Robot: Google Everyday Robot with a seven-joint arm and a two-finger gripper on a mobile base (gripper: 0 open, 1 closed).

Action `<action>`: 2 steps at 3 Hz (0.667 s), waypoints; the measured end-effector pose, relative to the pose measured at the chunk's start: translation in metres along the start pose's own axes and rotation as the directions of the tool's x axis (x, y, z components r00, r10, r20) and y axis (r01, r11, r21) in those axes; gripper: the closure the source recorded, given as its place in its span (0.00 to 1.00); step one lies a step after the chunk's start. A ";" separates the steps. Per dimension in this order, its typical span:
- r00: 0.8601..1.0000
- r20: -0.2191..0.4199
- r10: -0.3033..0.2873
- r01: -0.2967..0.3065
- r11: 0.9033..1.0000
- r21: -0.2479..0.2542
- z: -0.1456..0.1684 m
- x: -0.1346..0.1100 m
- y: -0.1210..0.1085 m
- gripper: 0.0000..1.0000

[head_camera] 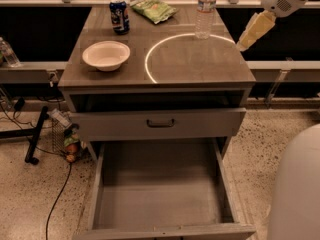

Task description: Place water bottle into middle drawer

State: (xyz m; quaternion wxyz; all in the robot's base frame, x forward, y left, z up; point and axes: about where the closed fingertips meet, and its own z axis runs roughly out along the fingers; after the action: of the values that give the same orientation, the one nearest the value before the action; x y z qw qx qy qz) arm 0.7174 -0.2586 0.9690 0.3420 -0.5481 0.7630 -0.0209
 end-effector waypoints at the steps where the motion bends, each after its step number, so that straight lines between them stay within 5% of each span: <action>1: 0.982 0.103 0.158 -0.161 0.987 0.027 0.046 0.010 -0.029 0.00; 2: 0.945 0.179 0.275 -0.288 0.956 0.053 0.078 0.021 -0.054 0.00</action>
Offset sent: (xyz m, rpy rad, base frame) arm 0.1505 -0.0506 -0.0352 0.4059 -0.0698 -0.2848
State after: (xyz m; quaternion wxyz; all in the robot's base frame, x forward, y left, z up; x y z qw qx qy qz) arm 0.8006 -0.2711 0.9205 0.4265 -0.4193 0.8002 0.0448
